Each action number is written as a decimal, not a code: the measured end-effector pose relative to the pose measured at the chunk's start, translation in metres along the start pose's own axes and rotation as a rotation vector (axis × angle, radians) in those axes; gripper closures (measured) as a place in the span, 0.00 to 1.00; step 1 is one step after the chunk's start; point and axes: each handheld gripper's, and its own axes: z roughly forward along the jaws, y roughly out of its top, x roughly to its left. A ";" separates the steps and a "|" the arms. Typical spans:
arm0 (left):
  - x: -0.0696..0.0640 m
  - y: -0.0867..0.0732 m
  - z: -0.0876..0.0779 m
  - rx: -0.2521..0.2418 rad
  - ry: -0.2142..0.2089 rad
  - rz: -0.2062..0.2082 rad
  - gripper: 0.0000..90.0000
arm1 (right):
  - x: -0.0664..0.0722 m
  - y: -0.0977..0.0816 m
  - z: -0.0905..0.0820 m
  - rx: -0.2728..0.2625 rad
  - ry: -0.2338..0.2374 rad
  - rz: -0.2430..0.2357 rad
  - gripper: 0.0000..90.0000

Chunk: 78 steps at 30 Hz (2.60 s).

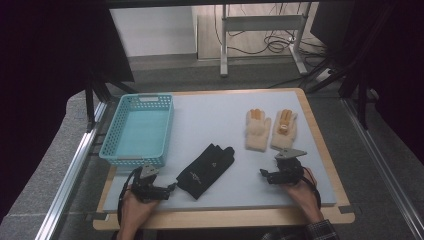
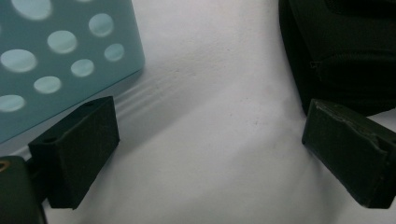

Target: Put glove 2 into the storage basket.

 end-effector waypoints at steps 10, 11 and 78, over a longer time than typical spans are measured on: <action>-0.001 0.002 -0.003 0.020 -0.015 0.008 0.04 | -0.002 0.000 0.001 0.003 0.007 0.016 0.19; -0.001 0.003 -0.005 0.019 -0.046 -0.004 0.05 | -0.002 -0.001 0.001 0.002 0.007 0.017 0.19; -0.062 0.105 0.056 0.186 -0.075 0.096 0.73 | -0.001 -0.001 0.001 0.000 0.004 0.016 0.19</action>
